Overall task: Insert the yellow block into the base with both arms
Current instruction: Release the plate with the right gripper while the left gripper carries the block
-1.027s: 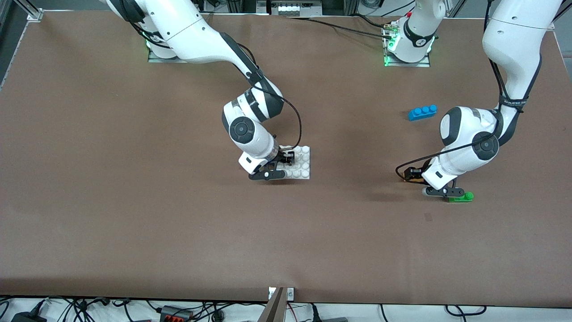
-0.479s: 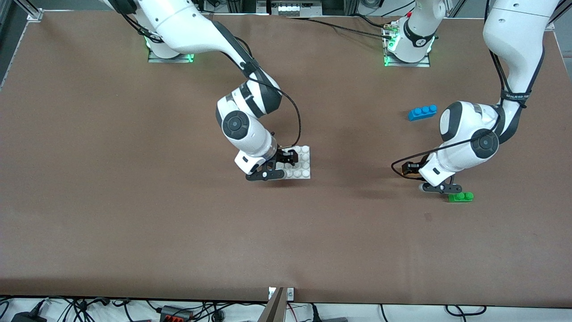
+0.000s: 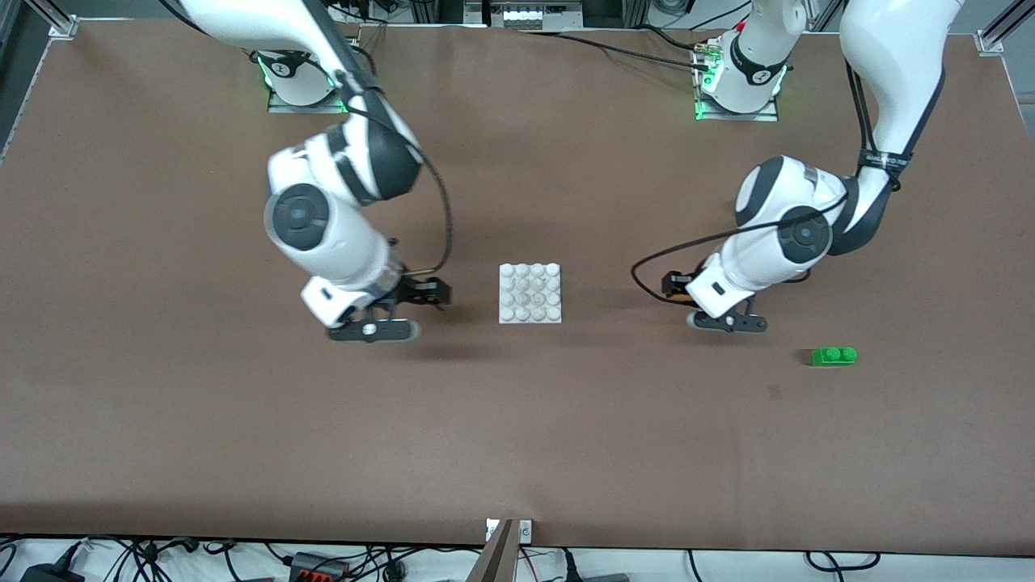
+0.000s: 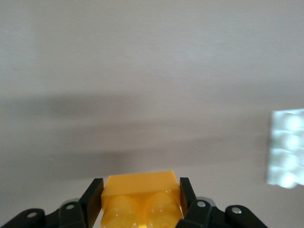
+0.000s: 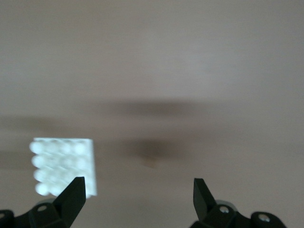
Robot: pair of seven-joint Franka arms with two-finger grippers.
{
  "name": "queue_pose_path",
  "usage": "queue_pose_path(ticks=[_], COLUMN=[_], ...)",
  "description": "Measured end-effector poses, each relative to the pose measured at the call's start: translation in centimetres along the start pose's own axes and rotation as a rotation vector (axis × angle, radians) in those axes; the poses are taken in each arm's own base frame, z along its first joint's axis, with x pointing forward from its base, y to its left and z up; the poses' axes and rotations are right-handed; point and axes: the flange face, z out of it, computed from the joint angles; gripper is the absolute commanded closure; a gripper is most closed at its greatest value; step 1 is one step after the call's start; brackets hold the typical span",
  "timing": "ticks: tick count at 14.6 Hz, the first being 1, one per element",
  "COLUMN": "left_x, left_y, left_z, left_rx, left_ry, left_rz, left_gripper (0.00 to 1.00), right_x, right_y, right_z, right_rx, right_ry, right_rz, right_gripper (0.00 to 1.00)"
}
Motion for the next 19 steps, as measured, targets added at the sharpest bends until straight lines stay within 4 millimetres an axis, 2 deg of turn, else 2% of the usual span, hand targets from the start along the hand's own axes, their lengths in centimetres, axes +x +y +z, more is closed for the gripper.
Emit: queue_pose_path(ticks=[1,3,5,6,9,12,13,15,19], left_x=[-0.3,-1.5,-2.4,-2.4,-2.6,-1.9,-1.6,-1.1,-1.1], left_y=[2.3,8.2,13.7,15.5,18.9,21.1,21.6,23.0,25.1], left_z=[-0.6,-1.2,-1.0,-0.6,1.7,4.4,5.1,6.0,7.2], left_rx=[-0.001,-0.009,-0.034,-0.045,-0.052,-0.016,-0.007,-0.001,-0.013], left_ry=[0.003,0.017,0.021,0.019,-0.001,0.017,0.027,0.046,0.086], left_rz=[-0.008,-0.045,-0.086,-0.089,-0.059,-0.043,-0.043,-0.044,-0.023], left_gripper=[0.41,0.41,0.41,0.41,0.41,0.41,0.41,0.41,0.41], right_x=[0.3,0.8,0.8,0.6,-0.4,-2.7,-3.5,-4.9,-7.3], right_y=[2.7,8.6,13.9,16.1,22.1,28.5,29.8,31.1,32.2], right_z=[-1.6,-4.8,-7.5,-8.7,-13.4,-18.8,-20.2,-21.9,-21.5], right_rx=[-0.016,-0.040,-0.051,-0.054,-0.050,-0.067,-0.087,-0.085,-0.021], right_ry=[-0.023,-0.057,-0.080,-0.089,-0.072,-0.044,-0.036,-0.043,-0.161], right_rz=[-0.013,-0.025,-0.019,-0.012,0.006,-0.022,-0.027,-0.029,-0.031], right_gripper=[0.00,0.00,0.00,0.00,0.00,0.00,0.00,0.00,0.00])
